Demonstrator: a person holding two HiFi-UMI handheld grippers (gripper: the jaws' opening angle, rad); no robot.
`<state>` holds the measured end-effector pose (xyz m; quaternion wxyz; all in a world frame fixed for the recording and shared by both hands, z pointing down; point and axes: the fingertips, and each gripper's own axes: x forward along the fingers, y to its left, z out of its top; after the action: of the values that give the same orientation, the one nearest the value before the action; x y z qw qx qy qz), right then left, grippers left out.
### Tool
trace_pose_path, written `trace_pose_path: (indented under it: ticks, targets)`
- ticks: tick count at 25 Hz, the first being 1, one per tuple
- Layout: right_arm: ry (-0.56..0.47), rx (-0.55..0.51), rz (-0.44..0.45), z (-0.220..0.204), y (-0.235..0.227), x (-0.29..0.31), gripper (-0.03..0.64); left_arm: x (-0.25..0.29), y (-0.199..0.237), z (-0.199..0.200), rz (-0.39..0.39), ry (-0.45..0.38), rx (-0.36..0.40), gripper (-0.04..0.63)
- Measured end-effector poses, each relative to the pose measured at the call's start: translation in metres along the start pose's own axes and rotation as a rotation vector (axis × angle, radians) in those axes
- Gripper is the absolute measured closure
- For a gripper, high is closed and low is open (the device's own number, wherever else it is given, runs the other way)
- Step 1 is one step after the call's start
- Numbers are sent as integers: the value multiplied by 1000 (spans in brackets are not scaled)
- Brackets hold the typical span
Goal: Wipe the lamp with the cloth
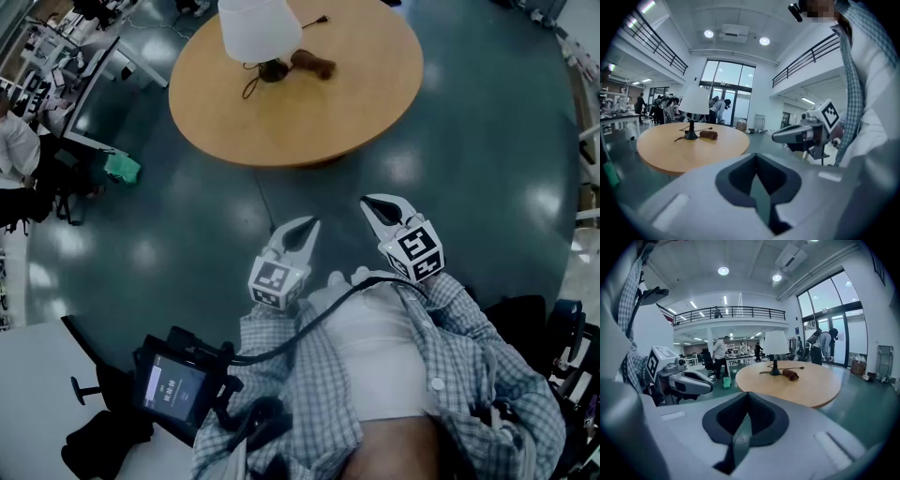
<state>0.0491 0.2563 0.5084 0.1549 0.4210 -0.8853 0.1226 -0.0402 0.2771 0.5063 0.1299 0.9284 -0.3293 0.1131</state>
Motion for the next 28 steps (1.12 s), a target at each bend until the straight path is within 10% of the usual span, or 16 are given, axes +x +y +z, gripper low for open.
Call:
trace_pose_path:
  ticks: [28]
  targets:
    - [-45, 51, -26, 1, -55, -33, 614, 44, -14, 13, 36, -14, 85, 591]
